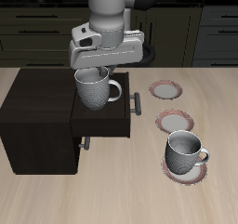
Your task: Place the porcelain mug that is in the drawer onto the middle plate relative to the robot
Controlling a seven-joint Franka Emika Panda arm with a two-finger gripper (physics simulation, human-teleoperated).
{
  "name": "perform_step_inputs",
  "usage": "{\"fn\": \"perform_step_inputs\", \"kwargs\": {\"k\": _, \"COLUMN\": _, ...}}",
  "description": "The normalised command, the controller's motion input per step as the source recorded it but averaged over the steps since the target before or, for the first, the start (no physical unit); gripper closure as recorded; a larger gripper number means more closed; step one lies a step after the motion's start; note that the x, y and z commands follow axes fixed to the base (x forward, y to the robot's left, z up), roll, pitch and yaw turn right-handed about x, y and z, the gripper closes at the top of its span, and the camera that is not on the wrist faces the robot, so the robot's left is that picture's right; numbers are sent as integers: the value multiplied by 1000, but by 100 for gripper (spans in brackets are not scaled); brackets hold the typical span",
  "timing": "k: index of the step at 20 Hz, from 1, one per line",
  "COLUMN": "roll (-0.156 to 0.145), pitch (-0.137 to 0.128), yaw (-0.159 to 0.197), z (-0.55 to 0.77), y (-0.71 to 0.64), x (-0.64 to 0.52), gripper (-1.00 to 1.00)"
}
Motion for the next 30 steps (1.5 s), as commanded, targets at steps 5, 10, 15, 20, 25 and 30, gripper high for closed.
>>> {"fn": "perform_step_inputs", "kwargs": {"k": 5, "roll": -32, "pitch": -33, "yaw": -14, "z": 184, "y": -140, "x": -59, "gripper": 100}}
{"fn": "perform_step_inputs", "kwargs": {"k": 10, "roll": -20, "pitch": -71, "yaw": -12, "z": 437, "y": -15, "x": -147, "gripper": 100}}
{"fn": "perform_step_inputs", "kwargs": {"k": 15, "roll": -18, "pitch": -81, "yaw": -18, "z": 494, "y": -5, "x": -154, "gripper": 100}}
{"fn": "perform_step_inputs", "kwargs": {"k": 20, "roll": -13, "pitch": -78, "yaw": -26, "z": 429, "y": 152, "x": -197, "gripper": 100}}
{"fn": "perform_step_inputs", "kwargs": {"k": 25, "roll": -20, "pitch": -37, "yaw": -77, "z": 134, "y": 333, "x": -86, "gripper": 100}}
{"fn": "perform_step_inputs", "kwargs": {"k": 30, "roll": 83, "pitch": 11, "yaw": -23, "z": -60, "y": 745, "x": -245, "gripper": 100}}
